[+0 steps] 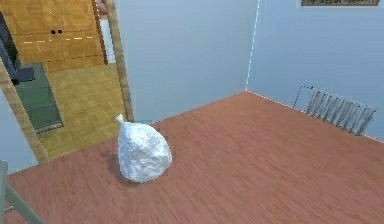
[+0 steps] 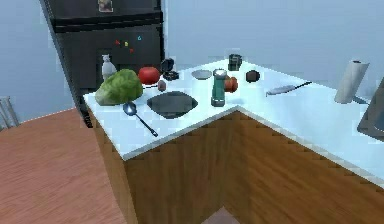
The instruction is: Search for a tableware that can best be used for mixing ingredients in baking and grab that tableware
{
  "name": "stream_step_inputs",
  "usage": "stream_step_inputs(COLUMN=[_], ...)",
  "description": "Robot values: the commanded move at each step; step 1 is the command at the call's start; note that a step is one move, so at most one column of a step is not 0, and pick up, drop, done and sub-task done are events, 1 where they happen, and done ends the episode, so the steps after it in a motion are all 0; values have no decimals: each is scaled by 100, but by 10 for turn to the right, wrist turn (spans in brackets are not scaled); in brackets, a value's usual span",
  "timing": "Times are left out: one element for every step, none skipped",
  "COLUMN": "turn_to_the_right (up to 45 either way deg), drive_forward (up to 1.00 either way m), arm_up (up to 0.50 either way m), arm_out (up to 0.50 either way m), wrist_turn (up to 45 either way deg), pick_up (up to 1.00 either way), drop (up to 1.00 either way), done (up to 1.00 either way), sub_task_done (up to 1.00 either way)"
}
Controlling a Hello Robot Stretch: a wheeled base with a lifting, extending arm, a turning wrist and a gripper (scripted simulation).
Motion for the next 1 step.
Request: stream_step_inputs(turn_to_the_right=[0], drive_forward=[0], arm_up=[38], arm_out=[0], wrist_turn=[0], pick_up=[0], drop=[0], done=[0], sub_task_done=[0])
